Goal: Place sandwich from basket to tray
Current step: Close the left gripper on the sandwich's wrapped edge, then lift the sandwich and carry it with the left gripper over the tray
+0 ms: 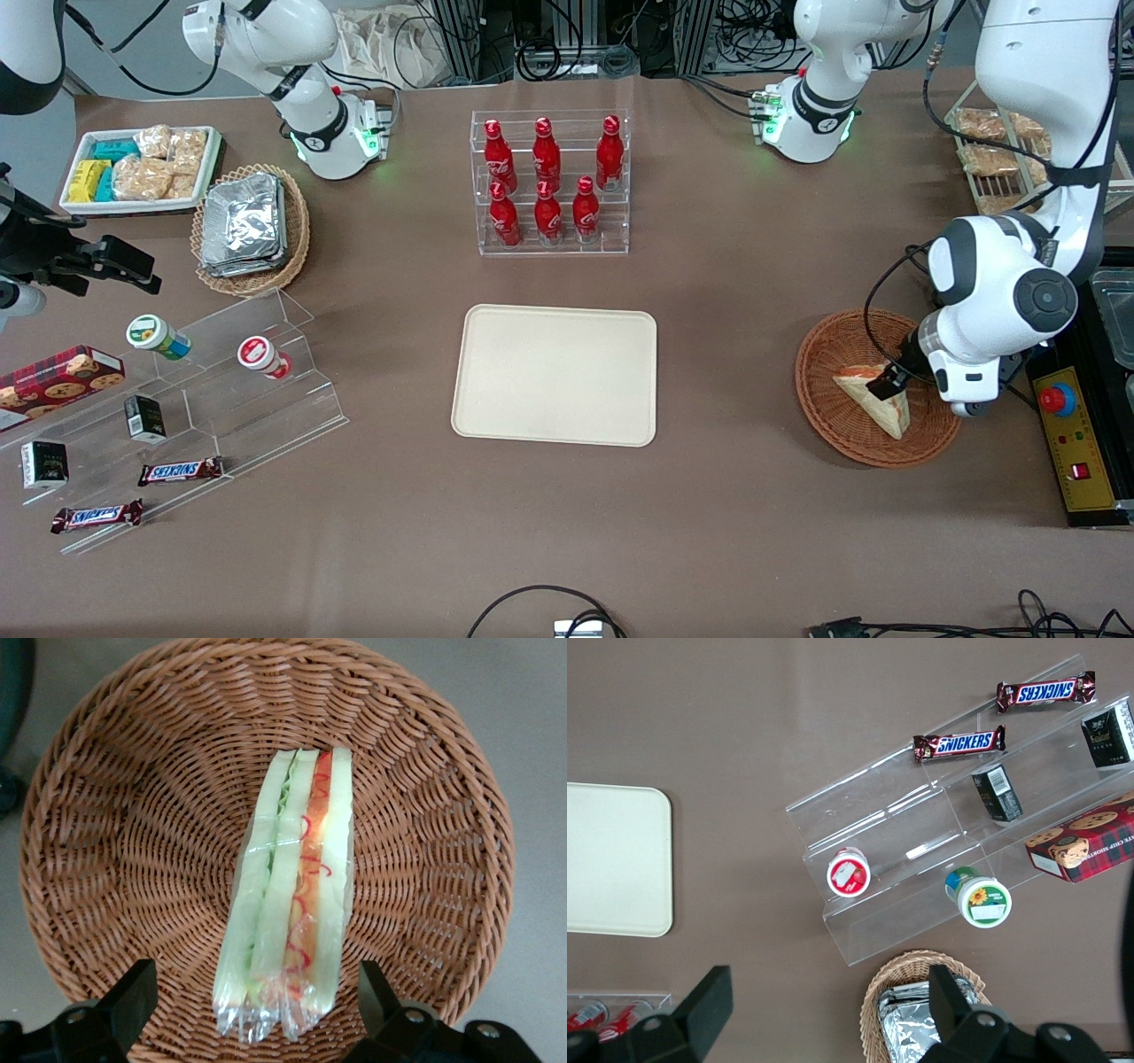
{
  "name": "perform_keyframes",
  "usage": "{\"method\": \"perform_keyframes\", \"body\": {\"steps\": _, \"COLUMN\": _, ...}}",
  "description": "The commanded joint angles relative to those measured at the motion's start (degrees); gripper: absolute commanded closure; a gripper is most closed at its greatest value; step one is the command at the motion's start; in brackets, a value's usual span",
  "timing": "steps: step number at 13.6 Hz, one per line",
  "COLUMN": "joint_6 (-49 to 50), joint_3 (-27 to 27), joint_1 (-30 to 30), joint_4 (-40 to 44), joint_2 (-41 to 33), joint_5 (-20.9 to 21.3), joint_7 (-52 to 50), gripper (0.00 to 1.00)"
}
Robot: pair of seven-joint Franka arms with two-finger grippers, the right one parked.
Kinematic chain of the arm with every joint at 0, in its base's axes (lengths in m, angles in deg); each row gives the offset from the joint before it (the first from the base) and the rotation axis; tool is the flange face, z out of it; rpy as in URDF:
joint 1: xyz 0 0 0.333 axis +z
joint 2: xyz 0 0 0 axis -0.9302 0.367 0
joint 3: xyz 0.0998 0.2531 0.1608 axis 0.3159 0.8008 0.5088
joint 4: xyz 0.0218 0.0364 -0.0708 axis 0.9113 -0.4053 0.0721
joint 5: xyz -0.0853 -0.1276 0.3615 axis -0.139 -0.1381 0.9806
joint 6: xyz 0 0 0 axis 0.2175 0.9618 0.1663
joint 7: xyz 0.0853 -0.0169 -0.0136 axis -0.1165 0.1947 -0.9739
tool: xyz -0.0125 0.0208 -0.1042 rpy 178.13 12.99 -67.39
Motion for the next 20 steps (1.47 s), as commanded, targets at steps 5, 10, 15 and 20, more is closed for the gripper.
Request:
{"method": "perform_keyframes", "body": {"steps": 5, "joint_6": -5.0, "joint_3": -0.3, "joint_1": 0.4, "joint_4": 0.2, "joint_2": 4.3, "joint_5": -2.7, "joint_7": -0.7, "gripper": 0.01}}
{"method": "perform_keyframes", "body": {"steps": 10, "joint_6": -4.6, "joint_3": -0.3, "joint_1": 0.4, "joint_4": 0.9, "joint_2": 3.5, "joint_5": -2.3, "joint_7": 0.1, "gripper": 1.0}}
{"method": "perform_keyframes", "body": {"steps": 15, "joint_6": -0.2, "joint_3": -0.4, "joint_1": -0.1, "joint_4": 2.5, "joint_2": -0.6, "joint_5": -1.6, "joint_7": 0.8, "gripper": 1.0}}
{"method": "perform_keyframes", "body": {"steps": 20, "joint_6": 19.0, "joint_3": -1.7, "joint_1": -1.4, "joint_4": 17.7, "joint_2": -1.6, "joint_5": -1.6, "joint_7": 9.3, "gripper": 1.0}}
